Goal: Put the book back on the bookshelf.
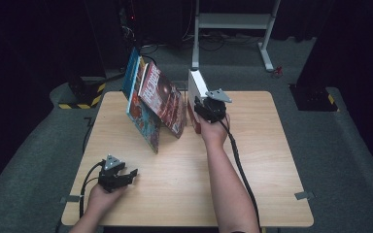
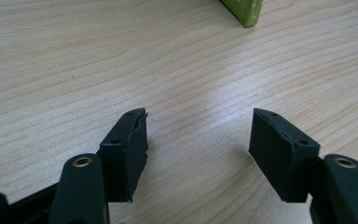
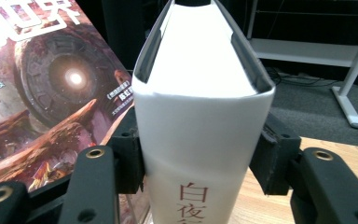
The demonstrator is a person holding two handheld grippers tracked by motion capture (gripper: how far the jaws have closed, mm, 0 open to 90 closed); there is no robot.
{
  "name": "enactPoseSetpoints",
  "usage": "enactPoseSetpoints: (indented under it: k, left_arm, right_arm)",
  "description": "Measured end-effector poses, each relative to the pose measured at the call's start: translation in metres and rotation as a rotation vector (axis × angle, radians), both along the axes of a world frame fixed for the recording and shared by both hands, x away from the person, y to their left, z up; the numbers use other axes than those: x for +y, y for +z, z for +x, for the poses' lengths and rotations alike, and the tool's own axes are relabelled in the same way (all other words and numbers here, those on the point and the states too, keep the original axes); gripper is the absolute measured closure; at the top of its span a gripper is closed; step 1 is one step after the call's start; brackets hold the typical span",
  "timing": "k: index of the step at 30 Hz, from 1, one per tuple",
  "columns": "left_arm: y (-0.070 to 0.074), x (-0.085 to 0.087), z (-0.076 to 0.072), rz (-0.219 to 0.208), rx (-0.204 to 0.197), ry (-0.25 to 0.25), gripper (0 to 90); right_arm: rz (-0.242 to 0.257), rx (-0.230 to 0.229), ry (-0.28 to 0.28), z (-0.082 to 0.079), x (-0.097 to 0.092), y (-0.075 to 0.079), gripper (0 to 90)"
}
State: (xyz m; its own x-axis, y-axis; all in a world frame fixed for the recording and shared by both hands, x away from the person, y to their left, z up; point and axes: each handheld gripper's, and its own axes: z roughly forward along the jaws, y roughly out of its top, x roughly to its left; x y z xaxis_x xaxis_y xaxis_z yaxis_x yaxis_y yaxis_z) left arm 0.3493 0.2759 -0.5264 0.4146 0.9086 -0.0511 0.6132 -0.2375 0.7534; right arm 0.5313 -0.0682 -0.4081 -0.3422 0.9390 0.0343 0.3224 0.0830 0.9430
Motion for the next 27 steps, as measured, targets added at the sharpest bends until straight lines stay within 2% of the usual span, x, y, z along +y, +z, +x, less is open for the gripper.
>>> enactPoseSetpoints:
  k: [2, 11, 14, 17, 27]
  left_arm:
    - [0.0, 0.0, 0.0, 0.0, -0.001, 0.001, 37.0]
    - [0.0, 0.0, 0.0, 0.003, -0.001, -0.001, 37.0]
    - [0.0, 0.0, 0.0, 0.002, 0.0, -0.001, 37.0]
    - [0.0, 0.0, 0.0, 0.003, 0.0, -0.002, 37.0]
    - [0.0, 0.0, 0.0, 0.002, 0.0, -0.003, 37.0]
  right_arm:
    - [0.002, 0.02, 0.001, 0.001, 0.0, 0.001, 42.6]
    - [0.011, -0.001, 0.013, 0.003, 0.003, 0.012, 40.9]
    - [0.031, 0.034, 0.009, 0.005, 0.001, 0.01, 43.2]
    - [0.043, 0.046, 0.018, 0.007, -0.001, 0.008, 46.6]
    - [-0.01, 0.021, 0.024, 0.006, 0.002, 0.01, 54.3]
